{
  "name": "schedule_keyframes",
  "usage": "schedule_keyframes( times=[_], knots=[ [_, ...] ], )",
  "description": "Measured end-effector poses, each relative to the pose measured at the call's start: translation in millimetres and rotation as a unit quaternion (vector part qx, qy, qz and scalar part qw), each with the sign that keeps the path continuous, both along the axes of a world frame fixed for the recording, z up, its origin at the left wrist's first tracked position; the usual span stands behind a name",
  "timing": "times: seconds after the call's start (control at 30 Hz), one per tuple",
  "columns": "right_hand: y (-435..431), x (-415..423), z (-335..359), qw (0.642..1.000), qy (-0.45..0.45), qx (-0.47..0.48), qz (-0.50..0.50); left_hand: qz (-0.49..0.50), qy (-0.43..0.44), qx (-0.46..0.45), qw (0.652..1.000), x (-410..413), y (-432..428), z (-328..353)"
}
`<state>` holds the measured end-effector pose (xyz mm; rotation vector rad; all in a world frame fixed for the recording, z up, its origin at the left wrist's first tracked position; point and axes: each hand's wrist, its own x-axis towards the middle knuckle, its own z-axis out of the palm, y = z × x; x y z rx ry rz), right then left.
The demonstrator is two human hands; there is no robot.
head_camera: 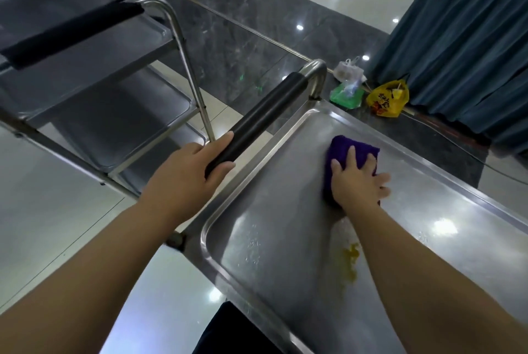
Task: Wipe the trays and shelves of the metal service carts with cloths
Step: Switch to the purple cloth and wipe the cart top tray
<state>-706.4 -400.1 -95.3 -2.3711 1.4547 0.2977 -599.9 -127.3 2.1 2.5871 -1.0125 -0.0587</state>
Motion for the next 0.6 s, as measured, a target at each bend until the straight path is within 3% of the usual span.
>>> schedule_keyframes(
  times=[0.07,0.13,0.23,0.3,0.37,0.43,0.5,0.53,0.6],
  knots=[
    [30.1,9.1,3.8,0.999,0.003,-0.011,0.043,0.013,-0.013,-0.008,1.0,-4.7,1.0,-1.7],
    [73.8,14.3,0.5,0.983,-0.03,-0.005,0.179,0.027,-0.016,-0.016,0.999,-5.2,1.6,-3.5],
    [131.4,-3.7,-8.4,0.904,-0.064,-0.012,0.423,0.028,-0.012,-0.023,0.999,-5.4,5.9,-7.2],
    [125.9,-17.4,-12.4,0.877,-0.073,-0.006,0.474,0.027,-0.014,-0.032,0.999,-6.4,9.6,-9.0],
    [93.1,-25.8,-16.7,0.913,-0.066,-0.03,0.401,0.029,-0.022,-0.039,0.999,-6.6,12.2,-10.1],
    [55.0,-30.8,-15.0,0.971,-0.036,-0.033,0.235,0.026,-0.018,-0.046,0.998,-6.2,13.3,-11.5],
    [40.8,-28.2,-10.1,0.998,-0.027,-0.007,0.064,0.024,-0.015,-0.058,0.998,-5.9,14.4,-12.9],
    [48.2,-22.9,-7.3,0.999,-0.016,-0.01,0.028,0.023,-0.015,-0.062,0.998,-5.7,15.3,-13.4],
    [85.1,-9.0,-5.9,0.998,-0.013,-0.02,0.056,0.024,-0.016,-0.065,0.997,-5.5,18.7,-14.1]
  ],
)
